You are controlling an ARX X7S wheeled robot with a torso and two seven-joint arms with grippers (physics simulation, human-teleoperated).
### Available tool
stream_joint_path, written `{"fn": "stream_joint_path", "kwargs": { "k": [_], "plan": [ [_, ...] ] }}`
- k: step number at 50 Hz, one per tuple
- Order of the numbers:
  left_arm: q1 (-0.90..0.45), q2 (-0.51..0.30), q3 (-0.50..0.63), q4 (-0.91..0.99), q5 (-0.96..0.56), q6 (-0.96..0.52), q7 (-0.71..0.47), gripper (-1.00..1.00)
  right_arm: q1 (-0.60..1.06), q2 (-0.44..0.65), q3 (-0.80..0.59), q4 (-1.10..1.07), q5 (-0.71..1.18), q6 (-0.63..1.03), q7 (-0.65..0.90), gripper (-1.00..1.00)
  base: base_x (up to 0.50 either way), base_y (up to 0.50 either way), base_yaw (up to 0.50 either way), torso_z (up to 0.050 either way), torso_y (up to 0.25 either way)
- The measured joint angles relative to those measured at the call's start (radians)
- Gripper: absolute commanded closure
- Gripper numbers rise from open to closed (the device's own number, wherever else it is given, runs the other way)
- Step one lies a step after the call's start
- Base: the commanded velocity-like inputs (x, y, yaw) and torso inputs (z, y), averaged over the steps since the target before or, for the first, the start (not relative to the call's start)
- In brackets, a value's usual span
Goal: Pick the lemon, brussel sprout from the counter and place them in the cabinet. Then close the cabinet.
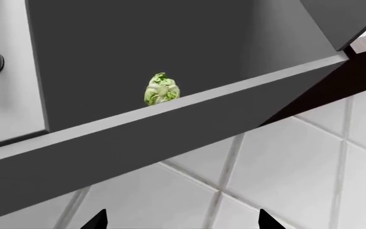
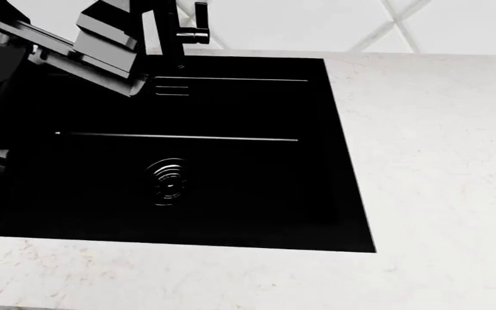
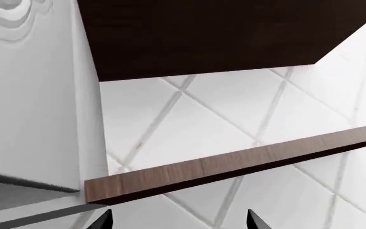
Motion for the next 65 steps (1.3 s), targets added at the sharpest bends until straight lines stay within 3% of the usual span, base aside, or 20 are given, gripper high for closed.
{"fn": "stream_joint_path", "kwargs": {
  "k": [12, 27, 31, 38, 44, 52, 65],
  "plan": [
    [0.008, -0.019, -0.013, 0.012, -0.018, 0.0, -0.002, -1.0, 0.005, 0.106, -0.031, 0.074, 0.015, -0.085, 0.033, -1.0, 0.0, 0.0, 0.0, 0.0, 0.0],
    [0.006, -0.029, -0.021, 0.021, -0.031, -0.003, -0.006, -1.0, 0.053, 0.13, -0.038, 0.134, 0.009, -0.108, 0.006, -1.0, 0.0, 0.0, 0.0, 0.0, 0.0],
    [0.006, -0.03, -0.021, 0.021, -0.032, -0.003, -0.006, -1.0, 0.263, -0.039, -0.2, 0.148, -0.167, 0.056, -0.121, -1.0, 0.0, 0.0, 0.0, 0.0, 0.0],
    [0.009, -0.032, -0.021, 0.021, -0.032, -0.002, -0.006, -1.0, 0.853, -0.515, -0.451, 0.213, -0.749, 0.527, -0.459, -1.0, 0.0, 0.0, 0.0, 0.0, 0.0],
    [0.014, -0.034, -0.022, 0.021, -0.03, 0.002, -0.006, -1.0, 1.321, -0.758, -0.558, 0.284, -1.108, 0.727, -0.606, -1.0, 0.0, 0.0, 0.0, 0.0, 0.0],
    [0.02, -0.034, -0.022, 0.021, -0.027, 0.005, -0.008, -1.0, 1.66, -0.931, -0.624, 0.376, -1.357, 0.835, -0.702, -1.0, 0.0, 0.0, 0.0, 0.0, 0.0],
    [0.023, -0.037, -0.022, 0.025, -0.029, 0.003, -0.015, -1.0, 1.905, -1.023, -0.679, 0.534, -1.586, 0.848, -0.765, -1.0, 0.0, 0.0, 0.0, 0.0, 0.003]
  ]
}}
